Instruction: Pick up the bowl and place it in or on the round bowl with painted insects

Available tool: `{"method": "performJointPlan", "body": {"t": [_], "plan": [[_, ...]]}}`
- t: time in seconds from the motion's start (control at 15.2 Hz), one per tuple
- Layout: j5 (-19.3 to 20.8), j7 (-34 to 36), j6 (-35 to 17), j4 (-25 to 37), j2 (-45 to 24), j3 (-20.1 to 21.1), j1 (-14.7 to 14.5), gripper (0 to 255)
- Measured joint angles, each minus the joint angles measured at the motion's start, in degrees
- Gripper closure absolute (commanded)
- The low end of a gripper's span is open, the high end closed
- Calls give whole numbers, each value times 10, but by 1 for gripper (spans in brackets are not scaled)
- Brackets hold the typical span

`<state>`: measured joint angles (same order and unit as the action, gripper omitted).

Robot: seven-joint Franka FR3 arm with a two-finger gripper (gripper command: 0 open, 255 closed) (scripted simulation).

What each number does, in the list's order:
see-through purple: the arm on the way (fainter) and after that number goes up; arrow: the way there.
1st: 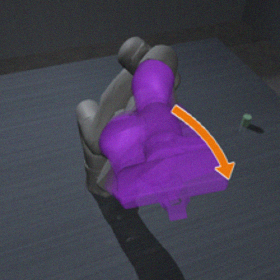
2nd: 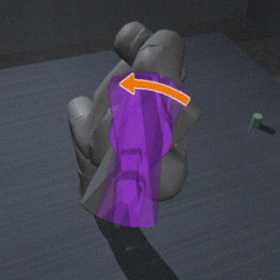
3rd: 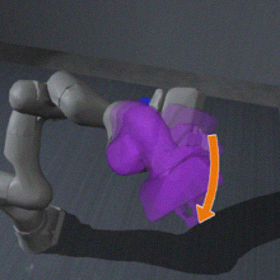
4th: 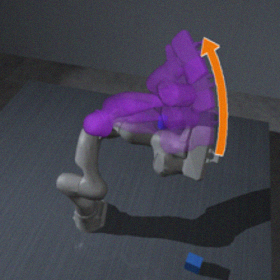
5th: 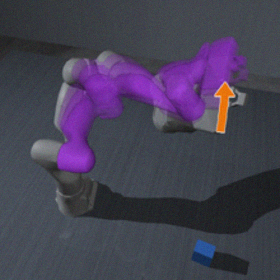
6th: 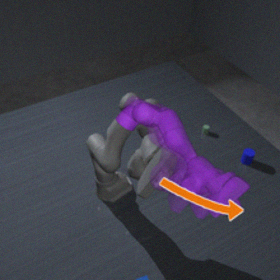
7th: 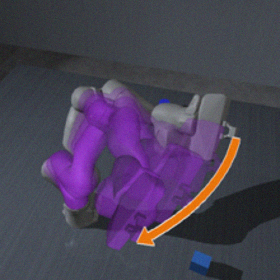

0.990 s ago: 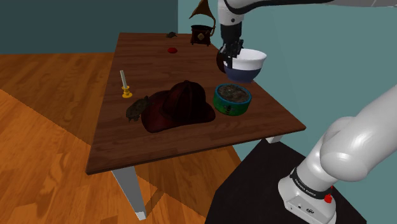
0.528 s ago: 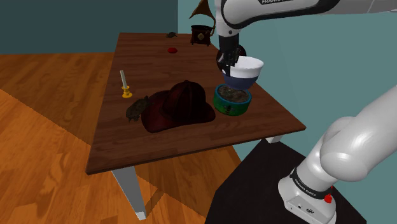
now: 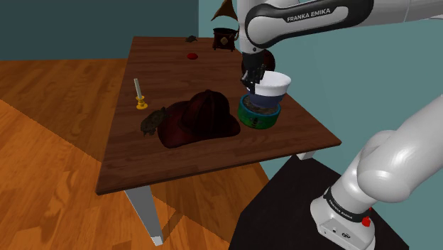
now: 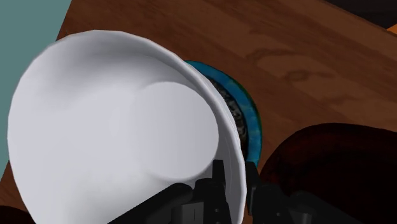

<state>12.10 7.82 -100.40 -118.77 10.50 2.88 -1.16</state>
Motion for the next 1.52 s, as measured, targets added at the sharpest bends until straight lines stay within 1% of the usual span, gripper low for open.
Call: {"method": "performJointPlan", "body": {"t": [0.4,0.46,0.86,0.99,1.12,1.25,1.52], "plan": [[0,0,-5,-3,-1,0,0,255],[0,0,-5,-3,-1,0,0,0],[1,0,-5,-3,-1,0,0,0],[-1,0,15,17,-2,2,-1,0],[-4,0,53,63,-9,7,-5,0],[-4,0,63,71,-8,8,-5,0],[-4,-2,67,75,-8,8,-5,0]]}}
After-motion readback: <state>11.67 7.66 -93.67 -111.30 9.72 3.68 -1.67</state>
